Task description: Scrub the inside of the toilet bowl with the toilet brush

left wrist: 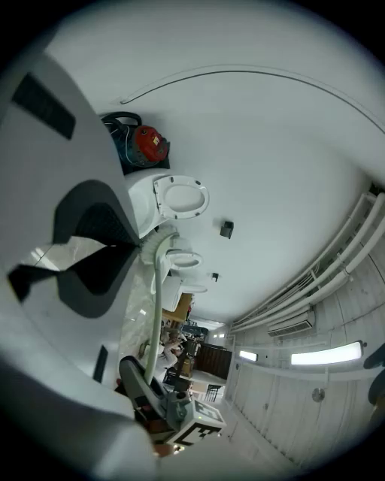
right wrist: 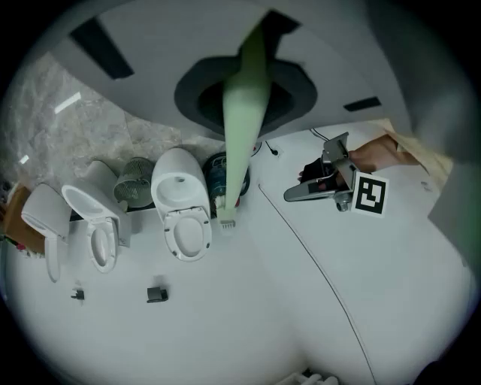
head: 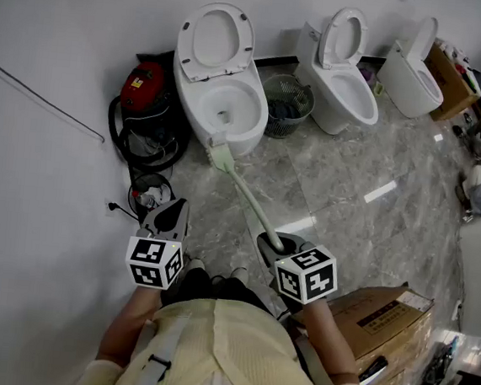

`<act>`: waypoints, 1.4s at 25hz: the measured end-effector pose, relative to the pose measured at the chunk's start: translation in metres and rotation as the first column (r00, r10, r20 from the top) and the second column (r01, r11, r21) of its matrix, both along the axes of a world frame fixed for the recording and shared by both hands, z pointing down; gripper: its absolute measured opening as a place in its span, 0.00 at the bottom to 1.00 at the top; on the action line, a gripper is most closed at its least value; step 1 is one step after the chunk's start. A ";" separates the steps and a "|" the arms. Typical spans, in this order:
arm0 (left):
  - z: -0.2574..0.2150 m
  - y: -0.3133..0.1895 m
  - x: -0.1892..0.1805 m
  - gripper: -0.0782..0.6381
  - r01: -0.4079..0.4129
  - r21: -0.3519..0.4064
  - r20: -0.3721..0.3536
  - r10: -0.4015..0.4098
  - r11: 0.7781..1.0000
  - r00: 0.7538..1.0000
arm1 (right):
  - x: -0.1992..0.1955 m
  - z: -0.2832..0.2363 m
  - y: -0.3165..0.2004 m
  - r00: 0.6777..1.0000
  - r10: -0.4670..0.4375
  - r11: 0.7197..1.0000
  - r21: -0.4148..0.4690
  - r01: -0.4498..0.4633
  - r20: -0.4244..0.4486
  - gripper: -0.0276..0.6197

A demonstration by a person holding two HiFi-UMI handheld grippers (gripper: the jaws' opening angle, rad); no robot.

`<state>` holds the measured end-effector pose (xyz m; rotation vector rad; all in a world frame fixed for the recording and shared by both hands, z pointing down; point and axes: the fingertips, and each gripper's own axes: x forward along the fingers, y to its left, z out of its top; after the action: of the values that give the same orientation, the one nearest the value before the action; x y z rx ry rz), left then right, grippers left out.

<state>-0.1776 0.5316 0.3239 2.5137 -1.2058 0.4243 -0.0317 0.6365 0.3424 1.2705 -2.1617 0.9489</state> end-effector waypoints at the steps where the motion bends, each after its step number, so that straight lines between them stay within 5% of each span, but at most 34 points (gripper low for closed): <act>1: 0.001 0.001 0.002 0.12 -0.005 -0.007 -0.001 0.005 1.000 1.000 | 0.002 0.000 -0.001 1.000 0.001 1.000 0.002 -0.001 -0.001 0.09; 16: 0.022 0.025 0.034 0.12 -0.015 -0.100 -0.012 0.014 0.995 1.000 | 0.039 0.002 0.006 1.000 -0.012 1.000 0.006 0.012 0.023 0.09; 25: 0.018 0.033 0.060 0.12 -0.013 -0.074 -0.015 0.012 0.997 1.000 | 0.053 0.022 0.016 0.998 -0.057 0.998 -0.031 0.058 0.034 0.09; 35: 0.032 -0.028 0.065 0.13 -0.024 -0.081 -0.045 0.020 0.996 0.999 | 0.050 0.031 -0.036 0.998 -0.060 0.996 -0.072 0.062 0.022 0.09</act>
<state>-0.1127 0.5035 0.3557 2.4558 -1.1222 0.4124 0.0183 0.6009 0.3737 1.1591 -2.1484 1.0099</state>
